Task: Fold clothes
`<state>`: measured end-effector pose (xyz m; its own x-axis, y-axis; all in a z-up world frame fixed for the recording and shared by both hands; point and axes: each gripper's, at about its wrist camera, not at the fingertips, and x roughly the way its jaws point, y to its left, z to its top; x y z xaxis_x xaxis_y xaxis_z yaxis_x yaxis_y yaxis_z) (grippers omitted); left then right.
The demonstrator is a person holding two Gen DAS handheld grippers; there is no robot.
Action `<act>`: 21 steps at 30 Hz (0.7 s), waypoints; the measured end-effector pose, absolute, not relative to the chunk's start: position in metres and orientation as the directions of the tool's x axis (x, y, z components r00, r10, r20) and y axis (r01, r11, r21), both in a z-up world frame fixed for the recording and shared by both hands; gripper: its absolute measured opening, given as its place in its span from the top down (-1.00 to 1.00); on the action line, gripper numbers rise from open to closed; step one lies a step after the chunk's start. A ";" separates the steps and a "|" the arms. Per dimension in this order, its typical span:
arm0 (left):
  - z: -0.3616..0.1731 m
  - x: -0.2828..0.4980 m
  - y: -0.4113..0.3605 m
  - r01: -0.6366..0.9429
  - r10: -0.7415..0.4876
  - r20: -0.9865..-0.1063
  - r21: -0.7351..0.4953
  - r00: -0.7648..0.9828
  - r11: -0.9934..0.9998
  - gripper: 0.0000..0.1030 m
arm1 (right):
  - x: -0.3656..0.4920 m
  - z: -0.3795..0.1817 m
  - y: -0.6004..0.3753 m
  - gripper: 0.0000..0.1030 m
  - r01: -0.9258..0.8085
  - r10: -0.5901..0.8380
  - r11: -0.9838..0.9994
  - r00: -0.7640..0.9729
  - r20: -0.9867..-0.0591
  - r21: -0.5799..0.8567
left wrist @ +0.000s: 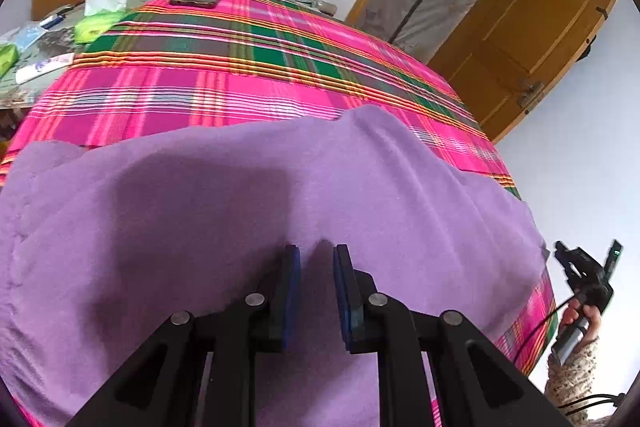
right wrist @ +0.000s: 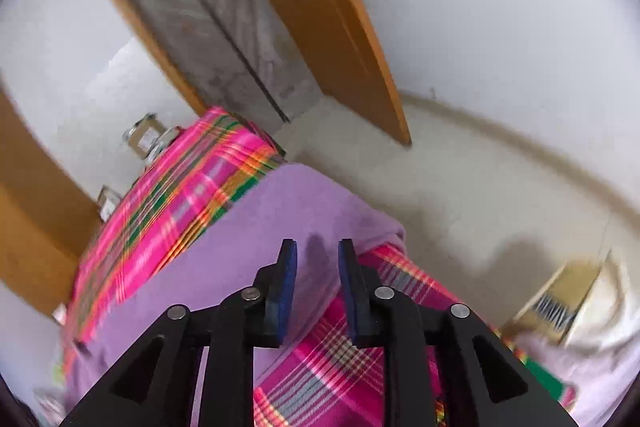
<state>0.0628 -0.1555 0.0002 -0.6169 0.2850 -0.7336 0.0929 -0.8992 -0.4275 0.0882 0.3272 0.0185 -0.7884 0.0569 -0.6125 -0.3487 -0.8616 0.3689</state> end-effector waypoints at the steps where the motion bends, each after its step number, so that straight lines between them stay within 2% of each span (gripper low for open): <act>1: 0.000 0.065 -0.157 0.097 0.284 -0.732 -0.430 -0.619 -0.897 0.66 | 0.090 0.023 0.319 0.52 -0.317 0.057 -0.887 -0.798 -0.600 0.337; 5: -0.002 0.078 -0.167 0.129 0.267 -0.730 -0.437 -0.629 -0.890 0.66 | 0.090 0.025 0.294 0.52 -0.167 -0.057 -0.932 -0.807 -0.588 0.321; 9: -0.003 0.094 -0.178 0.154 0.245 -0.728 -0.434 -0.640 -0.887 0.66 | 0.090 0.017 0.268 0.52 -0.077 -0.102 -0.964 -0.779 -0.619 0.255; 12: -0.005 0.106 -0.188 0.174 0.236 -0.722 -0.444 -0.650 -0.879 0.66 | 0.090 0.007 0.256 0.52 -0.056 -0.087 -0.980 -0.746 -0.660 0.192; 15: -0.006 0.119 -0.199 0.200 0.223 -0.712 -0.457 -0.665 -0.867 0.66 | 0.092 -0.001 0.255 0.52 -0.075 -0.076 -0.979 -0.720 -0.689 0.187; 18: -0.004 0.133 -0.210 0.226 0.195 -0.704 -0.457 -0.683 -0.860 0.66 | 0.098 0.002 0.252 0.52 -0.070 -0.092 -0.976 -0.725 -0.683 0.206; 21: -0.002 0.150 -0.227 0.266 0.163 -0.689 -0.471 -0.706 -0.841 0.66 | 0.103 0.011 0.231 0.52 0.008 -0.149 -0.977 -0.739 -0.657 0.213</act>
<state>0.1499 -0.2274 -0.0019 -0.7059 0.1627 -0.6894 0.2659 -0.8412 -0.4708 0.1027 0.2312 0.0107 -0.7391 -0.1490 -0.6569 0.0075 -0.9770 0.2131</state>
